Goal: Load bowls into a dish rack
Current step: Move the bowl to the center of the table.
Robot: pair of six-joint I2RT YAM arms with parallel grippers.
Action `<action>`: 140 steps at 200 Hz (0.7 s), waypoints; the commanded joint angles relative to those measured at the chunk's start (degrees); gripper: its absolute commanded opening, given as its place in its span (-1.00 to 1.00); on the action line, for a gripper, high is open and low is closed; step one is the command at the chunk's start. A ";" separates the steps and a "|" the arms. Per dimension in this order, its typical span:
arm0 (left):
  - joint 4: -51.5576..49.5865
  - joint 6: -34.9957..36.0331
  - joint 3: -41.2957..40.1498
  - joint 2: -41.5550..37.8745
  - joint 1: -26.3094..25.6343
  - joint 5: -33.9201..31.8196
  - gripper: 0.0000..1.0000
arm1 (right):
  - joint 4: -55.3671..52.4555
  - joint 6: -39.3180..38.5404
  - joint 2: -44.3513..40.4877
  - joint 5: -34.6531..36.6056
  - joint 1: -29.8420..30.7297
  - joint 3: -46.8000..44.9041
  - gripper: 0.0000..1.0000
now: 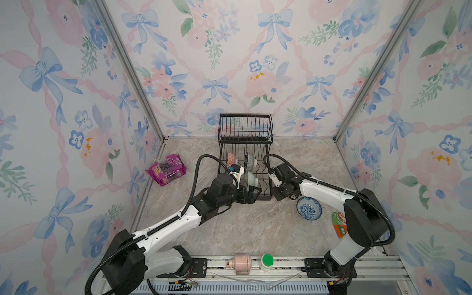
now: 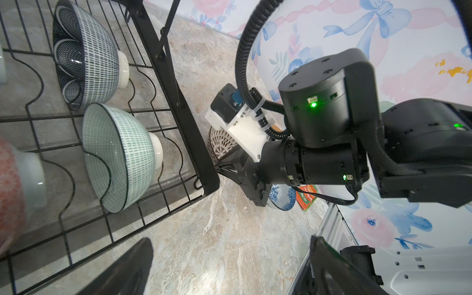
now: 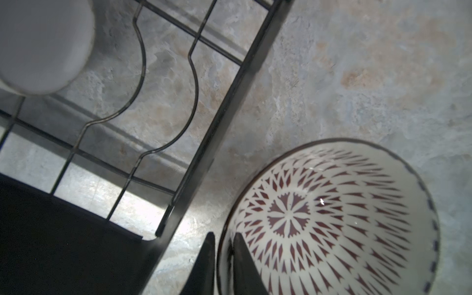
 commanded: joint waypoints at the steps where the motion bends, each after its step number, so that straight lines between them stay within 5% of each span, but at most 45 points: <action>1: 0.09 0.00 -0.66 -0.59 -0.39 -0.29 0.96 | -0.45 0.54 -0.49 -1.04 0.56 -0.33 -0.63; 17: -0.06 0.00 -0.66 -0.79 -0.36 -0.48 0.96 | -0.73 0.61 -1.93 -0.78 0.56 0.08 -0.59; 46: 0.11 -0.09 -0.66 -0.54 -0.37 -0.37 0.96 | -0.95 0.94 -5.17 -0.92 -0.20 0.10 -0.23; 140: -1.37 1.74 2.83 3.63 -3.81 -2.33 0.96 | -2.37 7.67 -9.90 0.64 -14.52 -4.60 -0.31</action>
